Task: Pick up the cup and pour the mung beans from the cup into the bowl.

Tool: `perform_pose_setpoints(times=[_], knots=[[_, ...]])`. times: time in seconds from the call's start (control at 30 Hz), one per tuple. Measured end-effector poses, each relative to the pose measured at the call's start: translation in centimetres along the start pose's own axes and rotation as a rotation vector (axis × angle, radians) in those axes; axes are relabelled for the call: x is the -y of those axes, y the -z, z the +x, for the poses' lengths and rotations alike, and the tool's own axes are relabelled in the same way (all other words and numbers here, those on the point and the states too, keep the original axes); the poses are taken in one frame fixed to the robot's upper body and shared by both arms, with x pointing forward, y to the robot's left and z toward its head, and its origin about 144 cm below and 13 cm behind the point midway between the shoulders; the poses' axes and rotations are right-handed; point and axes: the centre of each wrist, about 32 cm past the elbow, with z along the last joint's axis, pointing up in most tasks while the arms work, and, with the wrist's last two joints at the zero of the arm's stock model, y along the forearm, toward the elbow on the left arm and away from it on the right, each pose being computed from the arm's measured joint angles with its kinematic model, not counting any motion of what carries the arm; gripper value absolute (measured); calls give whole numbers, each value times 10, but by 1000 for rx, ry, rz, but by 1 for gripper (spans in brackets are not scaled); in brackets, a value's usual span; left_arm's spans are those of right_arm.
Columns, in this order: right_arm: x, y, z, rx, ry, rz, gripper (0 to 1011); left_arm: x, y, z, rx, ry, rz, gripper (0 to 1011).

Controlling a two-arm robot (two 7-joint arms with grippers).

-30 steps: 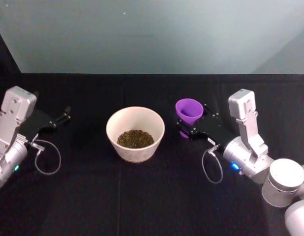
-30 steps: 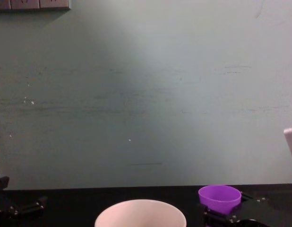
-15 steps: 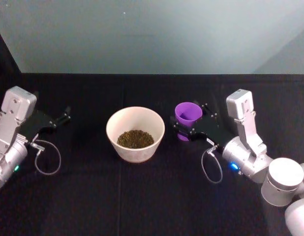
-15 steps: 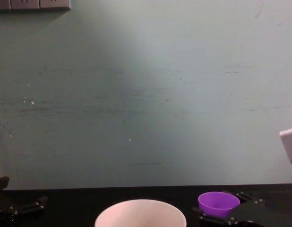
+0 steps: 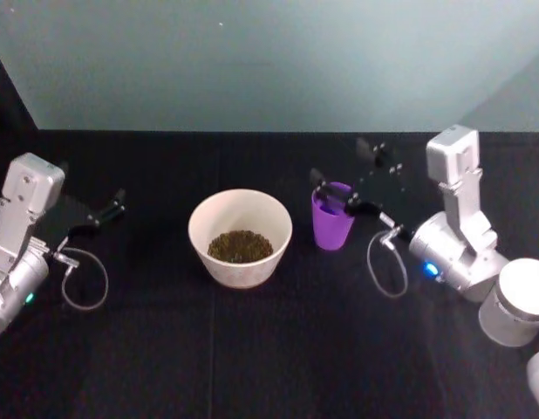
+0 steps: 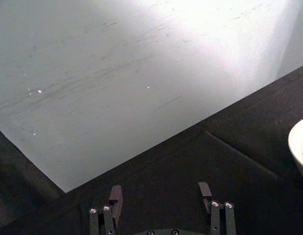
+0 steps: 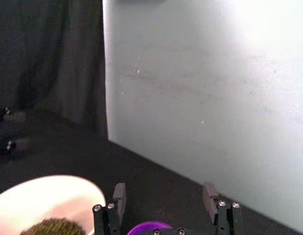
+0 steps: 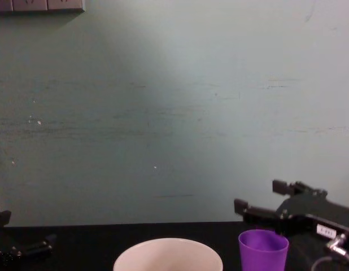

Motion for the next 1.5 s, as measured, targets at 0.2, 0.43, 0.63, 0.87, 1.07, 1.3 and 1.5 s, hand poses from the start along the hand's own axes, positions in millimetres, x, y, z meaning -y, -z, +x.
perform_pose_setpoints(times=[0.2, 0.43, 0.63, 0.87, 1.07, 1.3, 1.5], knots=[[7, -12, 10, 13, 57, 24, 1003, 0, 0, 0, 0, 0, 0, 1000], [22, -12, 25, 11, 149, 10, 1003, 0, 0, 0, 0, 0, 0, 1000], [32, 7, 31, -13, 214, -52, 1002, 0, 0, 0, 0, 0, 0, 1000], [35, 25, 25, -35, 228, -111, 1003, 0, 0, 0, 0, 0, 0, 1000], [36, 30, 21, -28, 227, -131, 1003, 0, 0, 0, 0, 0, 0, 1000], [35, 29, 20, -22, 235, -133, 1003, 0, 0, 0, 0, 0, 0, 1000], [35, 28, 21, -23, 234, -131, 1003, 0, 0, 0, 0, 0, 0, 1000]])
